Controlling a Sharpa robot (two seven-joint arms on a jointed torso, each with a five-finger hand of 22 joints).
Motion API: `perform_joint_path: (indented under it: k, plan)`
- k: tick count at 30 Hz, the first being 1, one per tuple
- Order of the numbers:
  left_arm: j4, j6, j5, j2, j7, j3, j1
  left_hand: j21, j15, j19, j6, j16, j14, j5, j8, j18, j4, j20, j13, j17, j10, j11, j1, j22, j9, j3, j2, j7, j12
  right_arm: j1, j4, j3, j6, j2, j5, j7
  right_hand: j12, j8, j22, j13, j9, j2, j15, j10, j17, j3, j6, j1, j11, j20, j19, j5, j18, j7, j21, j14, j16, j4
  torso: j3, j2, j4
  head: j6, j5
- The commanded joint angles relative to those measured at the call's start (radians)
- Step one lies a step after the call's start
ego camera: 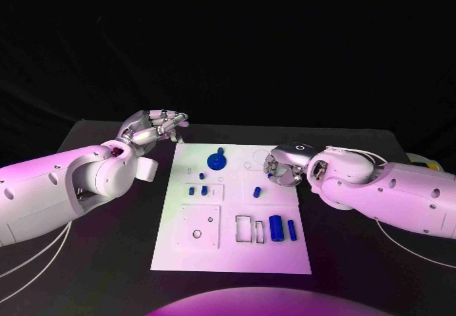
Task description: Assemble the parts on the task board
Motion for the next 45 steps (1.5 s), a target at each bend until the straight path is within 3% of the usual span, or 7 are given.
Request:
perform_joint_path:
  k: [1, 9, 25, 30, 36, 45]
  plan:
    - [0.004, -0.006, 0.007, -0.001, 0.014, 0.001, 0.001, -0.003, -0.001, 0.004, -0.003, -0.005, 0.005, 0.001, -0.003, 0.014, -0.006, -0.001, -0.001, 0.0, 0.001, 0.004, 0.011, -0.001, 0.0, -0.002, -0.001, 0.001, -0.004, -0.008, -0.002, -0.004, 0.017, 0.003, -0.014, -0.01, 0.011, 0.01, 0.01, 0.009, 0.006, 0.008, -0.012, 0.021, 0.004, 0.011, 0.016, 0.014, -0.008, -0.011, 0.001, -0.013, -0.018, -0.007, 0.01, 0.008, 0.006, -0.006, 0.0, 0.0, 0.0004, -0.002, 0.0]
    - [0.005, -0.002, 0.007, -0.003, 0.007, 0.001, 0.001, -0.005, -0.001, 0.006, -0.004, -0.005, 0.006, 0.001, -0.003, 0.014, -0.008, -0.001, -0.001, 0.0, 0.001, 0.005, 0.016, -0.002, 0.0, -0.001, 0.001, 0.002, -0.006, -0.015, -0.003, -0.004, 0.026, 0.009, -0.031, -0.023, 0.019, 0.021, 0.032, 0.017, 0.015, 0.014, -0.019, 0.041, 0.019, 0.02, 0.033, 0.027, -0.017, -0.018, 0.007, -0.019, -0.022, -0.015, 0.03, 0.011, 0.018, -0.019, 0.0, 0.0, 0.0003, -0.005, 0.004]
    - [0.006, -0.002, -0.001, -0.005, -0.006, 0.001, 0.001, -0.009, 0.002, 0.01, -0.013, -0.007, 0.004, 0.002, -0.008, 0.013, -0.013, -0.001, -0.002, 0.001, -0.006, 0.009, 0.028, -0.005, -0.002, 0.0, 0.001, 0.007, -0.014, -0.023, 0.012, -0.005, 0.025, 0.011, -0.147, -0.087, 0.02, 0.024, 0.043, 0.021, 0.019, 0.011, -0.022, 0.045, 0.022, 0.021, 0.037, 0.032, -0.019, -0.021, 0.011, -0.02, -0.024, -0.017, 0.041, 0.012, 0.023, -0.027, 0.0004, -0.002, -0.0004, -0.011, -0.003]
    - [0.006, -0.002, -0.005, -0.006, -0.007, 0.001, 0.001, -0.01, 0.003, 0.01, -0.015, -0.008, 0.003, 0.002, -0.009, 0.013, -0.013, 0.0, -0.002, 0.001, -0.007, 0.01, 0.029, -0.006, -0.002, 0.0, 0.001, 0.009, -0.015, -0.025, 0.019, -0.005, 0.019, 0.01, -0.169, -0.098, 0.021, 0.03, 0.063, 0.026, 0.025, 0.02, -0.026, 0.055, 0.034, 0.035, 0.047, 0.047, -0.023, -0.025, 0.018, 0.004, -0.026, -0.019, 0.06, 0.015, 0.034, -0.042, 0.0005, -0.002, -0.0005, -0.011, -0.004]
    - [0.007, -0.002, -0.008, -0.007, -0.008, 0.001, 0.001, -0.011, 0.004, 0.01, -0.018, -0.009, 0.001, 0.003, -0.011, 0.013, -0.016, 0.0, -0.002, 0.001, -0.009, 0.011, 0.035, -0.007, -0.003, 0.001, 0.002, 0.01, -0.017, -0.027, 0.022, -0.005, -0.027, 0.009, -0.177, -0.101, 0.021, 0.041, 0.112, 0.035, 0.038, 0.043, -0.031, 0.075, 0.071, 0.065, 0.068, 0.053, -0.027, -0.032, 0.035, 0.062, -0.033, -0.024, 0.112, 0.023, 0.06, -0.056, 0.0, -0.002, -0.0002, -0.011, -0.004]
    - [0.007, 0.0, -0.009, -0.007, -0.009, 0.001, 0.001, -0.012, 0.004, 0.01, -0.019, -0.01, 0.001, 0.003, -0.011, 0.013, -0.017, 0.0, -0.002, 0.001, -0.01, 0.012, 0.037, -0.007, -0.003, 0.002, 0.002, 0.011, -0.018, -0.029, 0.028, -0.005, -0.103, 0.006, -0.171, -0.097, 0.02, 0.044, 0.124, 0.037, 0.041, 0.047, -0.031, 0.079, 0.075, 0.072, 0.072, 0.048, -0.028, -0.033, 0.038, 0.067, -0.035, -0.024, 0.124, 0.024, 0.065, -0.056, -0.0002, -0.002, 0.0007, -0.009, -0.004]
